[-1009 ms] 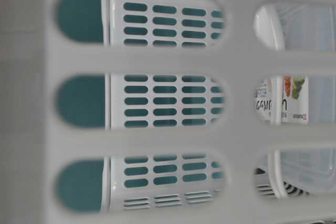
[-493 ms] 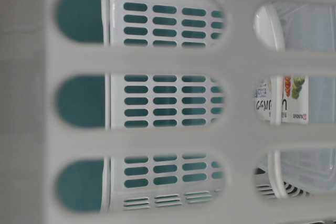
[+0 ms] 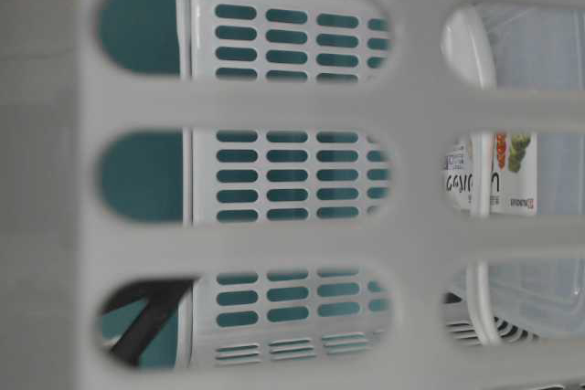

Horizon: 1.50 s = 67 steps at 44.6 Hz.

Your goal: Pick up the chinese spoon from the shopping basket with the left arm.

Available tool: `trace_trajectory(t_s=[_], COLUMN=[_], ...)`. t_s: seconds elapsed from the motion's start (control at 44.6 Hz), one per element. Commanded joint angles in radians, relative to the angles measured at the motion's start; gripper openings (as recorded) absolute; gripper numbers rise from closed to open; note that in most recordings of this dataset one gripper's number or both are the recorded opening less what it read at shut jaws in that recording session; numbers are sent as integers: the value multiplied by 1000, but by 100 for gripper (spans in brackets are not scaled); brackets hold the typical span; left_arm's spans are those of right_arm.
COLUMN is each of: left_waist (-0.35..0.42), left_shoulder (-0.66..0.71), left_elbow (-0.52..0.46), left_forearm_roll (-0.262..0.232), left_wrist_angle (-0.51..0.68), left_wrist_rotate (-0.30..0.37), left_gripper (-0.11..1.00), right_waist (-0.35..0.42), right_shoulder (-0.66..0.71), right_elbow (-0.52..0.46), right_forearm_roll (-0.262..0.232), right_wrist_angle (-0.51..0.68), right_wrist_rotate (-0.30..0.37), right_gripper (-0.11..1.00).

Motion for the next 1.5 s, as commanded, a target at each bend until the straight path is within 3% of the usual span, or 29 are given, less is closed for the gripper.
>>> trace_trajectory(t_s=[0.0,0.09,0.247,0.314,0.628,1.166,1.279,1.48], left_waist=[0,-2,-12,-14,-14,-9,-11,-17], left_shoulder=[60,109,212,253,405,483,479,457], left_elbow=[-77,-112,-186,-207,-236,-225,-225,-245], left_forearm_roll=[5,5,5,5,5,5,3,3], left_wrist_angle=[57,92,143,161,179,144,147,155], left_wrist_rotate=[-2,-11,-15,-15,-18,-11,-11,-11], left_gripper=[11,36,82,90,85,80,66,15], right_waist=[0,2,2,2,2,2,2,0], right_shoulder=[5,3,2,2,-2,-2,0,0], right_elbow=[-12,-12,-12,-12,-12,-8,-8,-6], right_forearm_roll=[3,3,3,3,3,3,3,3], right_wrist_angle=[3,12,17,18,17,17,17,18], right_wrist_rotate=[2,2,2,2,2,2,2,2], right_gripper=[61,71,71,71,71,71,71,71])
